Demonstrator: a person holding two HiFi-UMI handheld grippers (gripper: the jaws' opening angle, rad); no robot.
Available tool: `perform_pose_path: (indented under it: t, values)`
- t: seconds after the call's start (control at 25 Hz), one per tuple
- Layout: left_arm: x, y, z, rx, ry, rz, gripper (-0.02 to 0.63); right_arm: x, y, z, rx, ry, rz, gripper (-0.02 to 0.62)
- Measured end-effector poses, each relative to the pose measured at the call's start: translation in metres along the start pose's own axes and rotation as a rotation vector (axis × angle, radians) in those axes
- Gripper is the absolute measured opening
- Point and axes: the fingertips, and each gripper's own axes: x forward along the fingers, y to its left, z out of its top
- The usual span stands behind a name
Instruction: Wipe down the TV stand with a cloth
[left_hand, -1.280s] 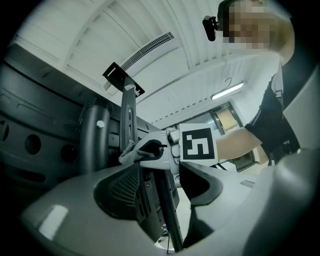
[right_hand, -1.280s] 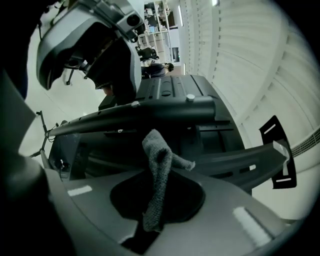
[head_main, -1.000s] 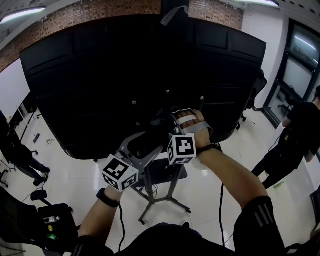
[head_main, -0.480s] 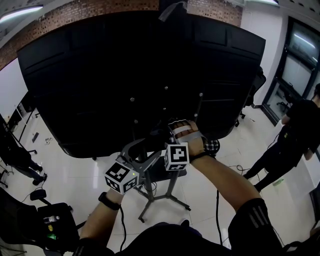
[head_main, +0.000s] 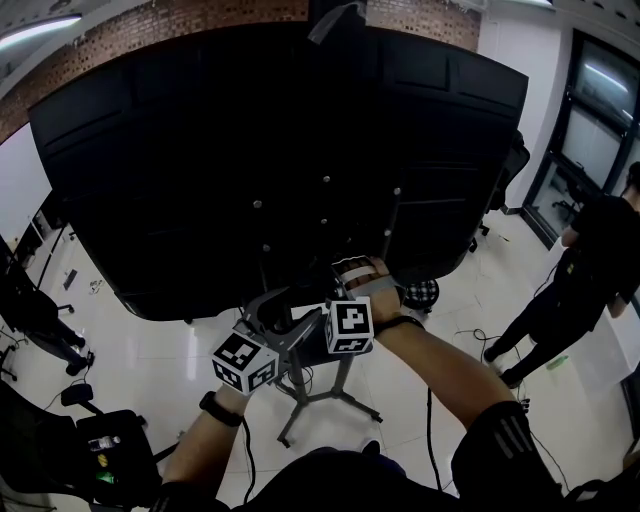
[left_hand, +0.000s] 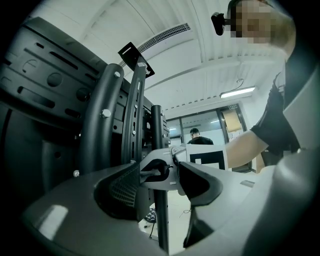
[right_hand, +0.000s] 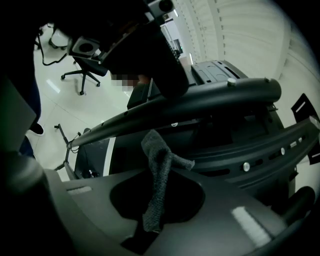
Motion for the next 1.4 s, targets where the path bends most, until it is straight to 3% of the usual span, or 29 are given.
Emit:
perform_pose_path:
  t: [0.44,0.72,0.88,1.12,1.4]
  values:
    - [0.022,-0.015,0.035,0.059,-0.062,-0.020,0.272,-0.092,-0.075,-0.001,0.195,-0.185,-0.176,0.023]
    - [0.057,-0.040,0.077,0.118,-0.134,-0.063,0.272,-0.151,-0.143,-0.043,0.357,-0.266,-0.294,0.023]
    - [0.082,-0.048,0.095,0.137,-0.152,-0.071,0.272,-0.162,-0.171,-0.078,0.387,-0.262,-0.346,0.023]
    - [0.119,-0.059,0.108,0.159,-0.168,-0.072,0.272,-0.151,-0.188,-0.119,0.373,-0.277,-0.361,0.023]
    - [0.154,-0.074,0.110,0.171,-0.168,-0.061,0.272,-0.130,-0.198,-0.136,0.385,-0.333,-0.331,0.023]
